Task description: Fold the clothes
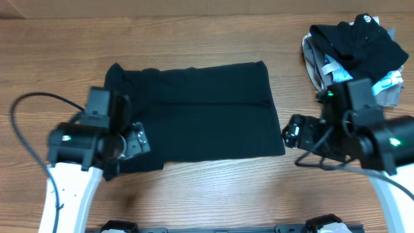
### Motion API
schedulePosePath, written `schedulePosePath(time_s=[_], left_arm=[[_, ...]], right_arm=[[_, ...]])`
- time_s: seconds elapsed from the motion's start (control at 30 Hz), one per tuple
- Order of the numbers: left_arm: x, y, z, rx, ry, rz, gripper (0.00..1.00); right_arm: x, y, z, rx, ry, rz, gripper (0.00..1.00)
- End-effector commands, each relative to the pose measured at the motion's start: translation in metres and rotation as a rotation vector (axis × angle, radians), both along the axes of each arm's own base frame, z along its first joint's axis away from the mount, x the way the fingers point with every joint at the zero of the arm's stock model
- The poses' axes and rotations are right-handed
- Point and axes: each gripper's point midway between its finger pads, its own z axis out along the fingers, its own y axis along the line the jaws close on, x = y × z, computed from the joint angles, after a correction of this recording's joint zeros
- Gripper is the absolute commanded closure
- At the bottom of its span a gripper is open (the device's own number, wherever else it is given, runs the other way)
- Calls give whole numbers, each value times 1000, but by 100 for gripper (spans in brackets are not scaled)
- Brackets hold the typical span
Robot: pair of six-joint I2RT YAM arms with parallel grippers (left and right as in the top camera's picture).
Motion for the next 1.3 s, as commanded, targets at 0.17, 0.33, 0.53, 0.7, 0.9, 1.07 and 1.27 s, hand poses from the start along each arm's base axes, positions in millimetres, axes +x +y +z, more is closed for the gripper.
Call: schedulePosePath(time_s=[0.17,0.33,0.53,0.7,0.9,1.07,1.27], left_arm=[[-21,-24,-109,-51,149,-36,17],[-24,-38,-141,-51,160,-104,19],[-39,-52,-174,-59,257,-107,20],[-38,-51,-185,-43,292,-92,23],[-39,-37,-200,46,333,-46,25],[-36,-31,-211,86,348,-11,33],[-21,-22,-212,142,275,42,53]], right_arm=[[12,15,-34,63,47,13,14],[19,17,-38,60,50,20,14],[28,19,-41,59,43,27,14],[31,19,-41,53,28,44,13],[34,20,-40,55,11,49,14],[37,21,-39,57,-4,52,14],[40,22,-38,55,-18,67,14]])
